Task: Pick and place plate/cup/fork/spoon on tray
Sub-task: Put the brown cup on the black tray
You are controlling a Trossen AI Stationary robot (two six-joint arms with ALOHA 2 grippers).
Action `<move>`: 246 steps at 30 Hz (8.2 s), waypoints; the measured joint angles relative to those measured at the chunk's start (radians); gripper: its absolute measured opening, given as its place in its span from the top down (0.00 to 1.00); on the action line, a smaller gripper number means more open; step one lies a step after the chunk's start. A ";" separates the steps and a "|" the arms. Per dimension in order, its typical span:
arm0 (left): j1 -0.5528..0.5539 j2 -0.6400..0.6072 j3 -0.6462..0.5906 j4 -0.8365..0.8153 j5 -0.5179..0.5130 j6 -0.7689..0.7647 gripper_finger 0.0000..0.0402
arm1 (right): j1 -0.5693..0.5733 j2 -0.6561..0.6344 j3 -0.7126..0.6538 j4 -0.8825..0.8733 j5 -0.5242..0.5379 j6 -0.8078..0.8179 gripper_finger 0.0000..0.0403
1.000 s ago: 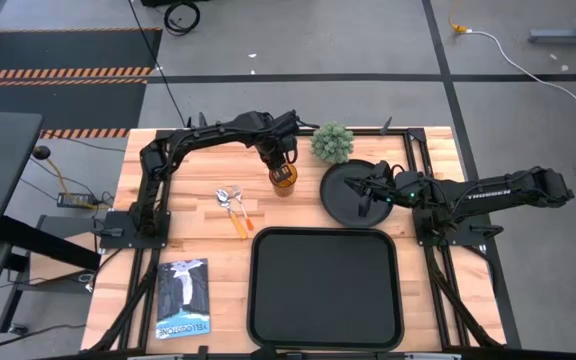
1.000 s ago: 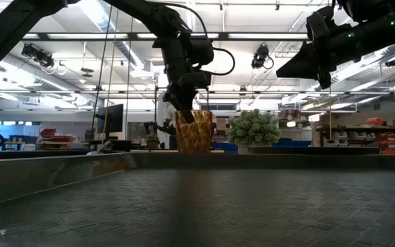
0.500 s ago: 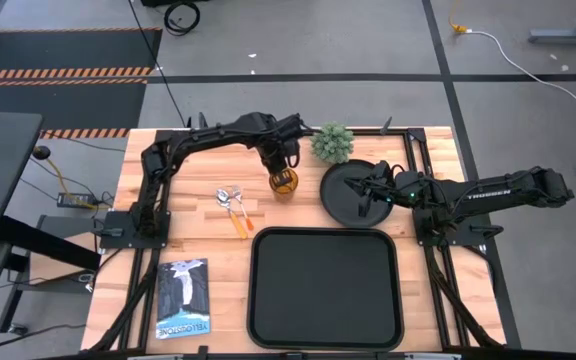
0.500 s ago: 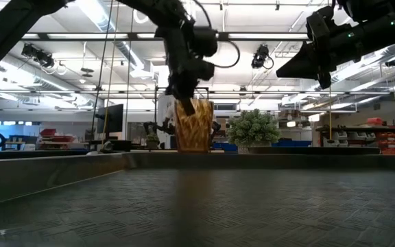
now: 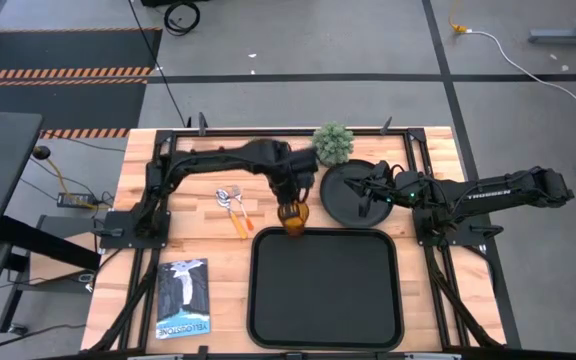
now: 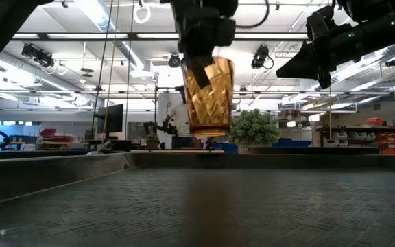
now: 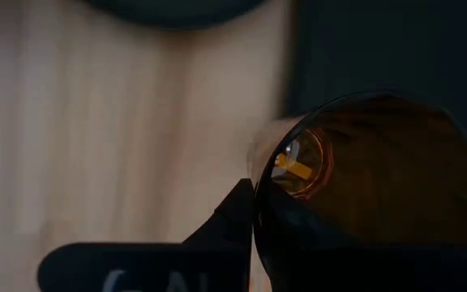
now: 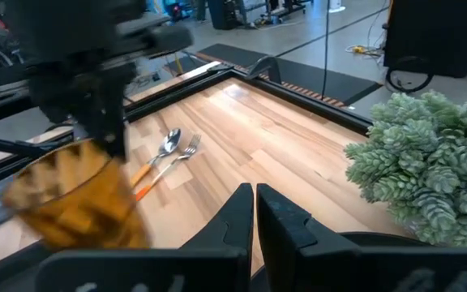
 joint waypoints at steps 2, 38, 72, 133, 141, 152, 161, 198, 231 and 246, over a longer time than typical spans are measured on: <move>-0.040 0.000 0.000 0.027 0.005 -0.018 0.96 | 0.000 0.000 0.000 0.000 -0.015 0.002 0.94; -0.189 0.328 0.337 0.026 0.000 -0.011 0.85 | -0.017 -0.002 0.231 -0.522 -0.040 0.027 0.94; -0.275 0.133 0.337 -0.002 -0.259 0.159 0.53 | -0.017 -0.003 0.231 -0.508 -0.037 0.113 0.94; -0.489 -0.521 -1.094 1.081 -0.455 -0.011 0.53 | 0.004 -0.002 0.231 -0.439 -0.039 0.099 0.94; -0.432 -0.520 -1.200 1.316 -0.467 -0.024 0.53 | 0.031 -0.002 0.231 -0.259 0.002 -0.219 0.94; -0.398 -0.512 -1.254 1.451 -0.479 -0.202 0.53 | 0.034 0.000 0.231 -0.047 -0.007 -0.491 0.94; -0.436 -0.442 -1.255 1.446 -0.481 -0.220 0.53 | 0.034 0.000 0.231 -0.045 -0.053 -0.492 0.94; -0.349 -0.206 -1.215 1.790 -0.217 -0.228 0.61 | 0.033 0.005 0.231 -0.018 -0.060 -0.473 0.94; -0.486 -0.044 -0.856 1.336 -0.524 -0.590 0.65 | 0.116 0.027 0.230 -0.148 -0.066 -0.471 0.94; -0.458 0.080 -0.706 1.278 -0.548 -0.581 0.65 | 0.158 -0.010 0.230 -0.184 -0.055 -0.480 0.94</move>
